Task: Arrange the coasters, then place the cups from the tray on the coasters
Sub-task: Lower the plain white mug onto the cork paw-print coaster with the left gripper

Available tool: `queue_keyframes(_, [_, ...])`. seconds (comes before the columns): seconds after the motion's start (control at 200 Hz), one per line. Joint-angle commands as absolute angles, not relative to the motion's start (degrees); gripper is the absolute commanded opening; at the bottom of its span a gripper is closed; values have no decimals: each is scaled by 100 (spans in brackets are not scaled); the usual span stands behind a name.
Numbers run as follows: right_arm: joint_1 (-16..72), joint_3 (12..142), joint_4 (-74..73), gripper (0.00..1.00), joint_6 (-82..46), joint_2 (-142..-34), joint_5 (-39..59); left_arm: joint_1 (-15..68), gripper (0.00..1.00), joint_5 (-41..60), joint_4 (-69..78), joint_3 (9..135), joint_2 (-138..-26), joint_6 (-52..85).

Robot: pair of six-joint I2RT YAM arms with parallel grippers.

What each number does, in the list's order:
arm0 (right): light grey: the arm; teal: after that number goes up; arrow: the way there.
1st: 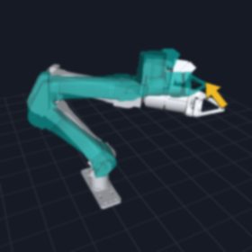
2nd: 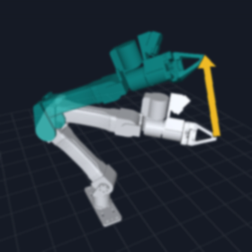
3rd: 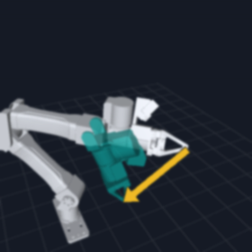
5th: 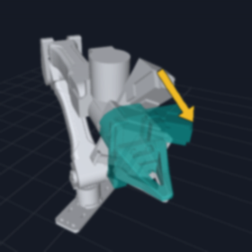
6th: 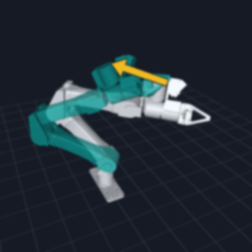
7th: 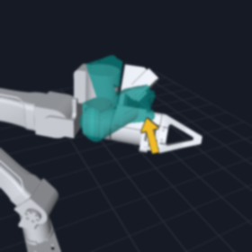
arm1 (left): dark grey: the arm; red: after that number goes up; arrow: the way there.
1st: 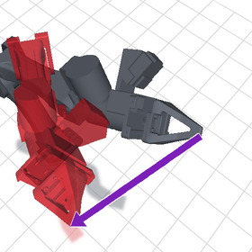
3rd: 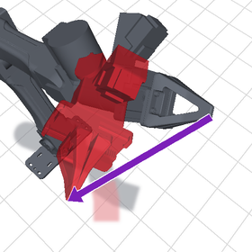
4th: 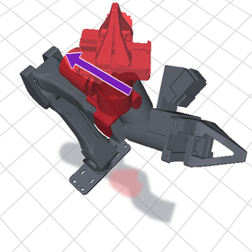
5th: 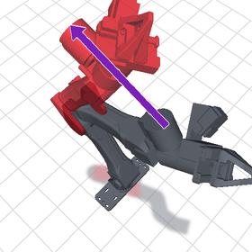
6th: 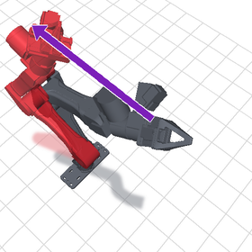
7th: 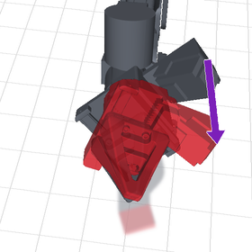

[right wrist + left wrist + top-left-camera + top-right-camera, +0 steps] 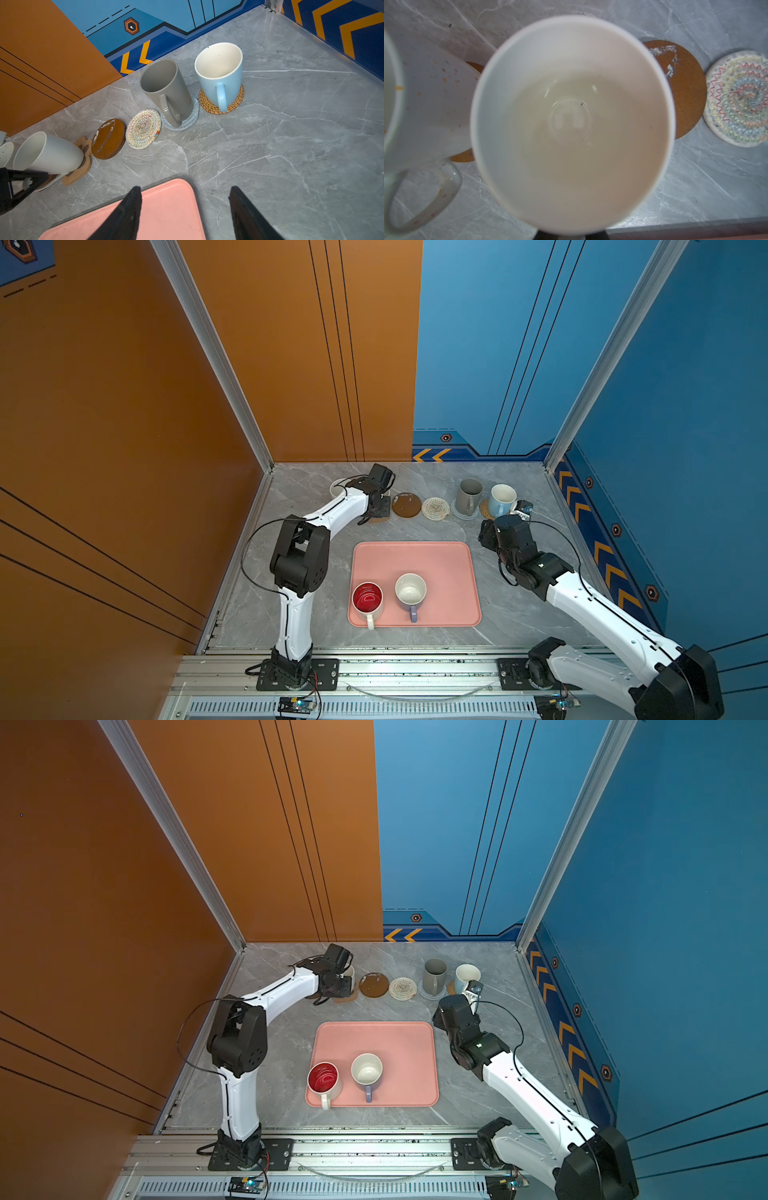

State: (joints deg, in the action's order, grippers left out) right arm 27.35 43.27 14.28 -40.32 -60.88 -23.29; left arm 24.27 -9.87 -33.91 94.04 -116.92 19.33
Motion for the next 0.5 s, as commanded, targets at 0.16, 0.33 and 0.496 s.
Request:
queue_keyframes(0.16, [2698,4370,1429,66,-3911,-6143,-2215,2338,0,-942,-3177,9668,-11712,1995])
queue_keyframes(0.33, [2698,4384,1403,66,-3913,-6170,-2188,2329,0,-922,-3184,9646,-11759,2012])
queue_keyframes(0.496, [2699,4412,1405,66,-3888,-6205,-2167,2318,1,-890,-3187,9633,-11787,2048])
